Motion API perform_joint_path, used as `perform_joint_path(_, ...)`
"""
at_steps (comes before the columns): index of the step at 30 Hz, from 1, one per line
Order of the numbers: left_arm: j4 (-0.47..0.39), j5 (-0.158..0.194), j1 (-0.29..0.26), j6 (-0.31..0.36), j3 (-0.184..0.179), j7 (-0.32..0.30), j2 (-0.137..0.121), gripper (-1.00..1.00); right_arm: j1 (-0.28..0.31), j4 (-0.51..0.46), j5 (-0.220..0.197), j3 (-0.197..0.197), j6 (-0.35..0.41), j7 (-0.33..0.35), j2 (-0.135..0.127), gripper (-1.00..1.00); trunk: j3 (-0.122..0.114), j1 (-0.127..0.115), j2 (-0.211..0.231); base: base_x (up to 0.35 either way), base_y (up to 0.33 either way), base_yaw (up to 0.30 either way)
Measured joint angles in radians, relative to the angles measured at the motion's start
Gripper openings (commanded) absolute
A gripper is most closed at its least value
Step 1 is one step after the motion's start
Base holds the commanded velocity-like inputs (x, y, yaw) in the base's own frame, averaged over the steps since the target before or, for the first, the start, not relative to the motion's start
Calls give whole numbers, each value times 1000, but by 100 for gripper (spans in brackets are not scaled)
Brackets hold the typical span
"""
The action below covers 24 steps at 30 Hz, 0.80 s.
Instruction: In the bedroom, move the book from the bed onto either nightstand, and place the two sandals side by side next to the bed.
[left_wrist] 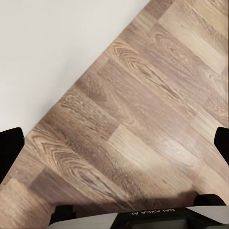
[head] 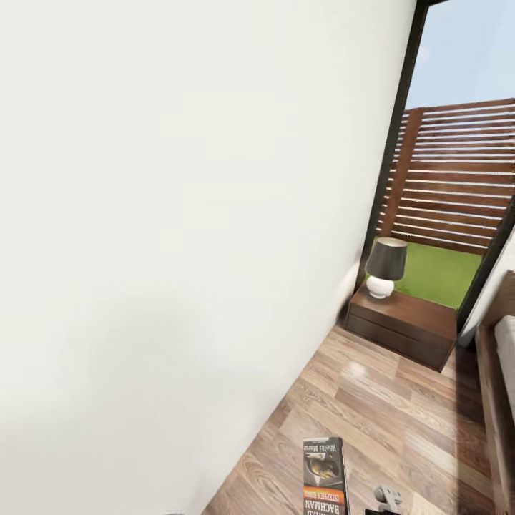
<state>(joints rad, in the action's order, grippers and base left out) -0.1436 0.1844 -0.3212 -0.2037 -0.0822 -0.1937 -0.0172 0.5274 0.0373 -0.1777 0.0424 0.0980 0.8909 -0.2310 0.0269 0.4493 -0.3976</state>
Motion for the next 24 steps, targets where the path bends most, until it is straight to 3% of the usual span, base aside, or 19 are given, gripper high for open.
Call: perform_joint_path(24, 0, 0, 0, 0, 0, 0, 0, 100, 0, 0, 0, 0, 0, -1, 1, -100, 0, 0, 0, 0, 0, -202)
